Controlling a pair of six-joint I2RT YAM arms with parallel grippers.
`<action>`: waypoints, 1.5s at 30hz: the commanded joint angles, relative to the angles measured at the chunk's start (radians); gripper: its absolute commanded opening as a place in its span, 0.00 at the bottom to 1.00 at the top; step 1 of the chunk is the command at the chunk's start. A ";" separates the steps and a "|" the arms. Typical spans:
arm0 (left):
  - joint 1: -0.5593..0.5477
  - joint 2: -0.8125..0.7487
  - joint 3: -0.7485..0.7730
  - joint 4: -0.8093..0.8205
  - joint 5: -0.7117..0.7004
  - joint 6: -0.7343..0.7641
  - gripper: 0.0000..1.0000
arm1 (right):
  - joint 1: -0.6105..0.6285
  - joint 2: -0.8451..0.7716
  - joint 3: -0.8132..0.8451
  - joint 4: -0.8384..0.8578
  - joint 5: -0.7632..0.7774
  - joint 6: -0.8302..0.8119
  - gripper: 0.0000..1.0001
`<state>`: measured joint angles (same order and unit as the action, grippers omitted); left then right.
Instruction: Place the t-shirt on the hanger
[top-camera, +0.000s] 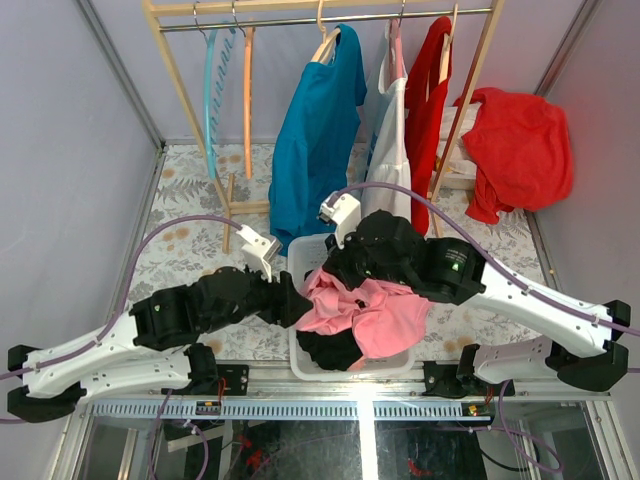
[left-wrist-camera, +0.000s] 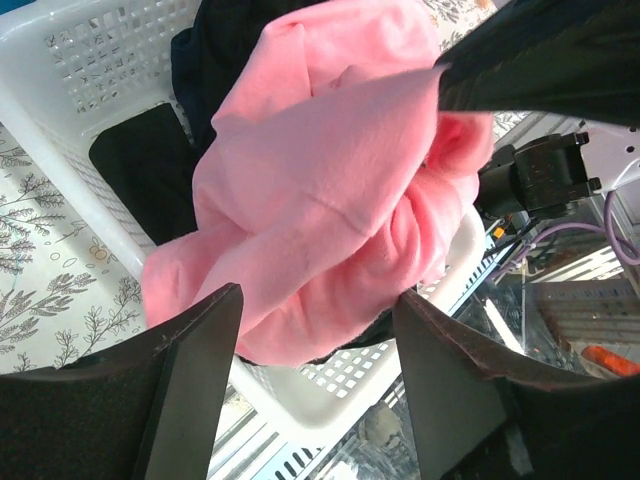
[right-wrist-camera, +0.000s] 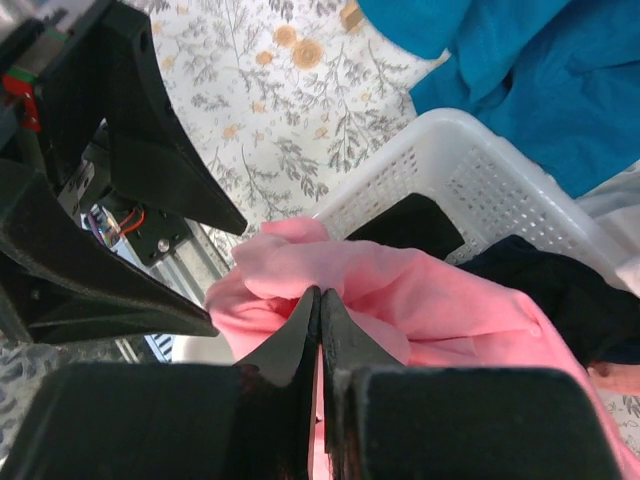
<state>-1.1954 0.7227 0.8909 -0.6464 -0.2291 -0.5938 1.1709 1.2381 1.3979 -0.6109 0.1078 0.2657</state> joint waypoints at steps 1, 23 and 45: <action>-0.004 -0.037 0.001 0.019 -0.007 -0.013 0.62 | 0.002 0.001 0.103 -0.001 0.106 0.017 0.00; -0.003 -0.015 -0.015 0.048 -0.006 0.024 0.68 | -0.025 0.061 0.280 0.004 0.122 0.040 0.00; -0.024 0.042 -0.062 0.073 0.042 0.046 0.71 | -0.078 0.039 0.359 -0.019 0.133 0.021 0.00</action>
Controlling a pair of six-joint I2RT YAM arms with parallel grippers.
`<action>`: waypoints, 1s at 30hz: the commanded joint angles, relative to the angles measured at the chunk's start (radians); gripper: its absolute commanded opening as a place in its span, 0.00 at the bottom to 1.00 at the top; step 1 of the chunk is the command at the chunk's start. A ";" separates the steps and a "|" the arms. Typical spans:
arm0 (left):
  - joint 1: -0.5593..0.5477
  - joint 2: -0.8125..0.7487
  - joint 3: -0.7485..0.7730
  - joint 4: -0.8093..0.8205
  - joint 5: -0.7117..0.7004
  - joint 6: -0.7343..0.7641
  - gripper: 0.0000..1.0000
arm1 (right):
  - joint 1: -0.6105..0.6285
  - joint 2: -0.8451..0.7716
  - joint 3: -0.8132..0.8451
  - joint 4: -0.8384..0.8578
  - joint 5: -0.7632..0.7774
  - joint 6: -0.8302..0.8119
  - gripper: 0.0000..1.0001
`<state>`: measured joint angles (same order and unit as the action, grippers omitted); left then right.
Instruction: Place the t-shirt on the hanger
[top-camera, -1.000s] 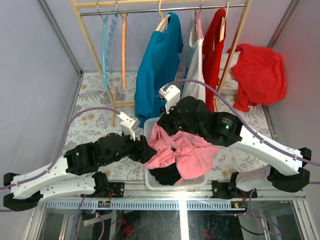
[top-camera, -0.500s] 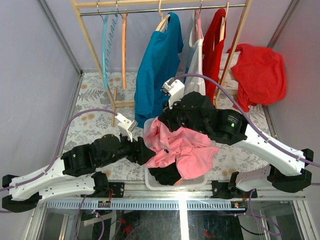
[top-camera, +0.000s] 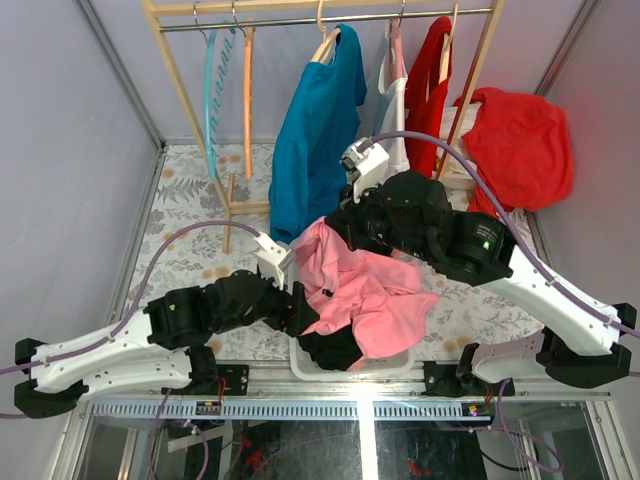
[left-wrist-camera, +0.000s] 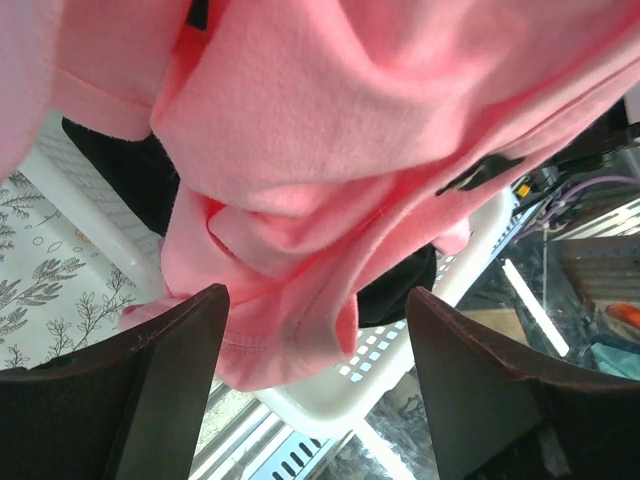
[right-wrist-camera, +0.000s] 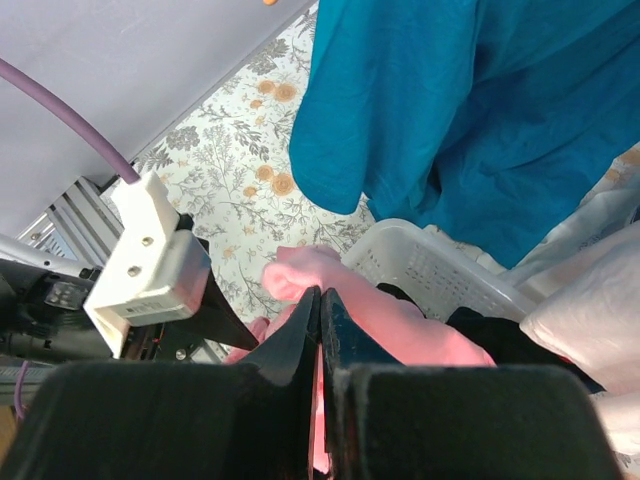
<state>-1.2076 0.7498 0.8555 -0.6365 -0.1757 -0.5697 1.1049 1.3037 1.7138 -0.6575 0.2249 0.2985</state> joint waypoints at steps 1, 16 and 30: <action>-0.013 0.018 -0.039 0.071 -0.017 0.021 0.71 | -0.012 -0.028 0.043 0.026 0.016 -0.012 0.00; -0.020 0.011 0.073 0.048 -0.164 -0.036 0.00 | -0.017 -0.126 0.013 0.009 0.052 0.009 0.00; -0.019 0.175 0.838 -0.065 -0.527 0.162 0.00 | -0.017 -0.109 0.102 0.441 0.174 0.017 0.00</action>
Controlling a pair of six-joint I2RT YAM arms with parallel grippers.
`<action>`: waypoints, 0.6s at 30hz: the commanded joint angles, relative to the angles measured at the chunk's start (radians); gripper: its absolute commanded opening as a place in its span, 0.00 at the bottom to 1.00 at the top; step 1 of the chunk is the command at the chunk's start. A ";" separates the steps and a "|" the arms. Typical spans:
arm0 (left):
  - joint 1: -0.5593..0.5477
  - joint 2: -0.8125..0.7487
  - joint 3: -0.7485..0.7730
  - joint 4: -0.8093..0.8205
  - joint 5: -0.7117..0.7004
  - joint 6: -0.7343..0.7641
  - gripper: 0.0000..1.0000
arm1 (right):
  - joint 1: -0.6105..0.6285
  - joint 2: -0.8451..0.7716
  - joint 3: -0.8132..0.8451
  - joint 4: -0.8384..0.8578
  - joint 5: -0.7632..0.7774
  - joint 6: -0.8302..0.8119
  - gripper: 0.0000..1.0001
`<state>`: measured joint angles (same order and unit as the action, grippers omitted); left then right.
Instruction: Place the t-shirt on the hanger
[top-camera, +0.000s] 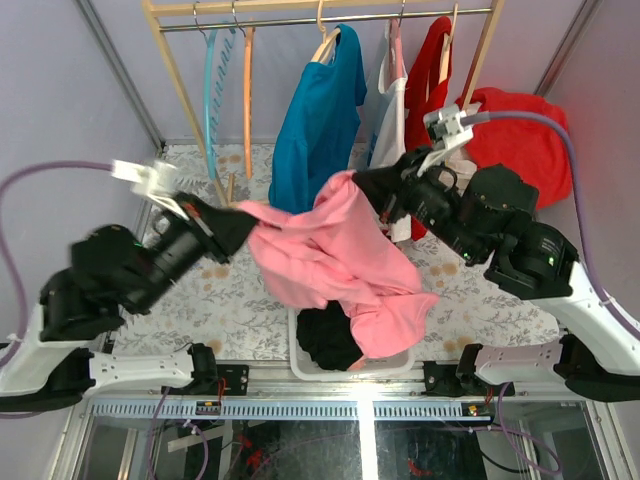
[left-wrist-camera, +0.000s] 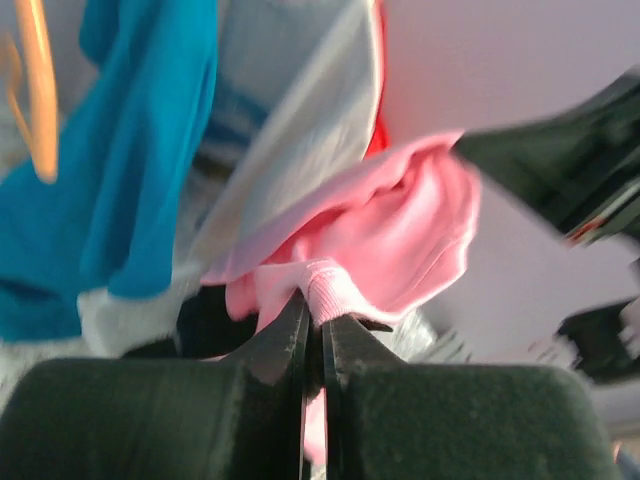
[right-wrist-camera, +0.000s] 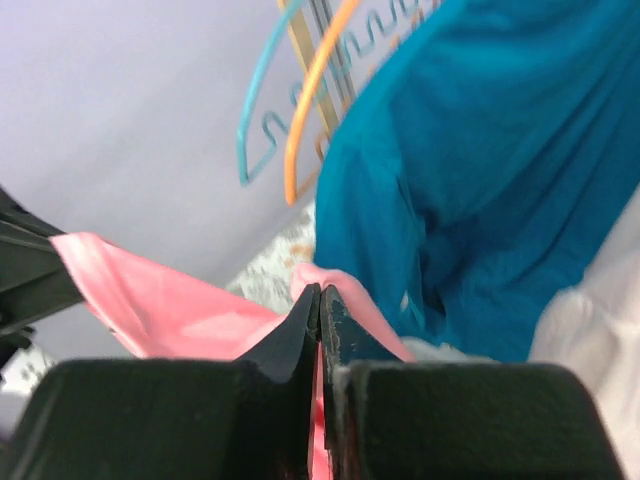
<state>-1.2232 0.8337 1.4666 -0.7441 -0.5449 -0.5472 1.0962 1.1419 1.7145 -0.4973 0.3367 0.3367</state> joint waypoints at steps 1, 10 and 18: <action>-0.003 0.123 0.299 0.065 -0.176 0.181 0.00 | -0.008 0.083 0.148 0.310 0.058 -0.042 0.00; -0.003 0.327 0.697 0.159 -0.142 0.404 0.00 | -0.008 0.235 0.468 0.306 0.004 -0.128 0.00; -0.003 0.221 0.366 0.163 -0.171 0.288 0.00 | -0.007 -0.070 -0.018 0.356 0.029 -0.101 0.00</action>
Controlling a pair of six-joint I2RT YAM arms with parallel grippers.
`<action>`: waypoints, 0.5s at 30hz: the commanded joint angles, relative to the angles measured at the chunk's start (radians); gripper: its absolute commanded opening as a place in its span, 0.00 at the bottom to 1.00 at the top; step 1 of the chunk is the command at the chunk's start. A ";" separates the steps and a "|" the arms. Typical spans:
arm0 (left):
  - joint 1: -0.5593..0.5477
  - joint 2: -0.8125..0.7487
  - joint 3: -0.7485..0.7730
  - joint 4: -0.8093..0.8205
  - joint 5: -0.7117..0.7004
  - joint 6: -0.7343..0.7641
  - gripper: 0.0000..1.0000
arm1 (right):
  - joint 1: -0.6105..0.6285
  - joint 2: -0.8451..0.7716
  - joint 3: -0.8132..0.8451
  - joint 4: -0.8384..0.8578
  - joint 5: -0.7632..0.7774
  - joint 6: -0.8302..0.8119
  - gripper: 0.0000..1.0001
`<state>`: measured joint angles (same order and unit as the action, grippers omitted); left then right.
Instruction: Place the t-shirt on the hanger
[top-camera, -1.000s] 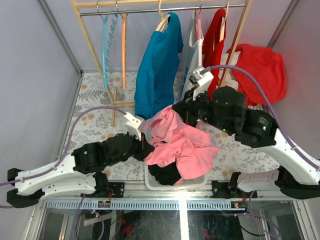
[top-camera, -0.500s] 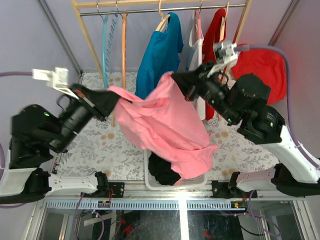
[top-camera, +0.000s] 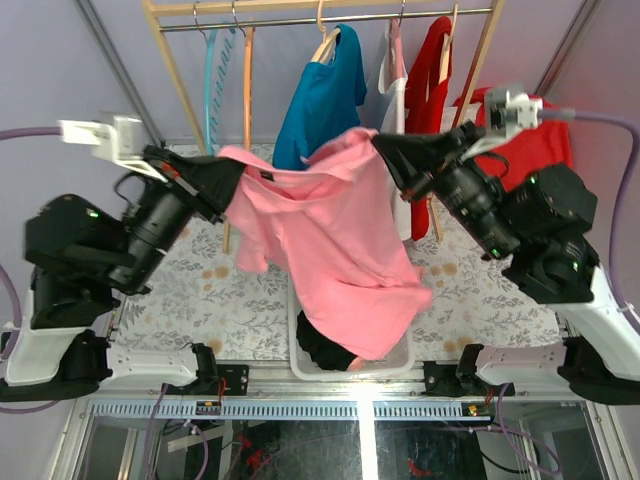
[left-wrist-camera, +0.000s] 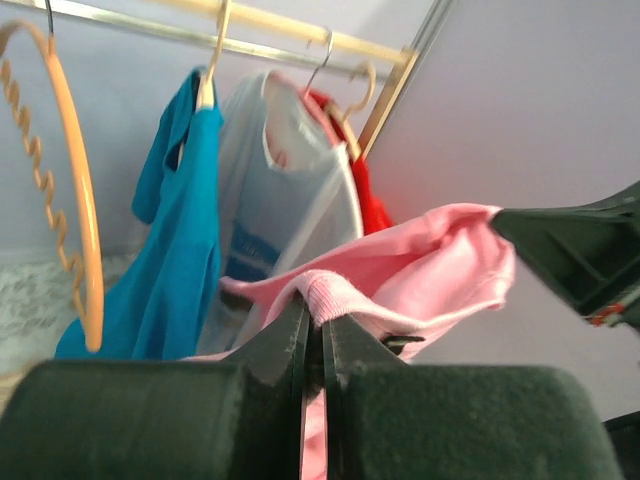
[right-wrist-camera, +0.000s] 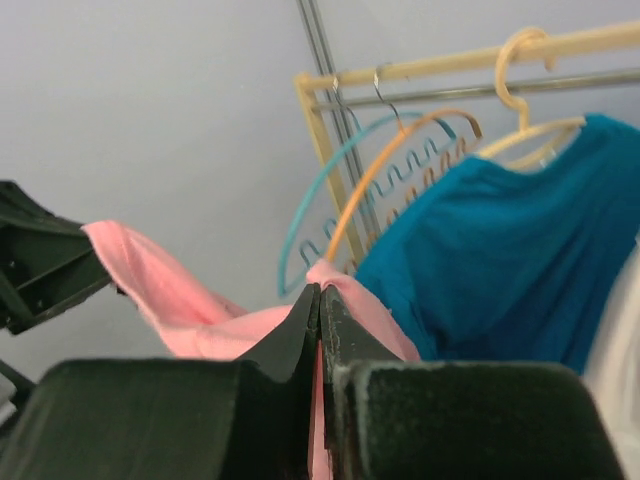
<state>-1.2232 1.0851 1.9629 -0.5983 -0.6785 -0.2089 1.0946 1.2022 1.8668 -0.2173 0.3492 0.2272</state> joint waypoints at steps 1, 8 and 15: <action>-0.004 -0.040 -0.172 0.005 -0.059 -0.070 0.00 | -0.007 -0.161 -0.220 0.072 0.026 0.017 0.00; -0.004 -0.064 -0.295 -0.007 -0.143 -0.142 0.00 | -0.007 -0.148 -0.281 0.094 0.067 -0.006 0.00; -0.003 0.013 -0.074 0.024 -0.128 -0.045 0.00 | -0.016 0.231 0.217 0.046 -0.023 -0.128 0.00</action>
<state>-1.2232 1.0878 1.7477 -0.6598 -0.7712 -0.3084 1.0920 1.2476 1.8114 -0.2089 0.3763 0.1841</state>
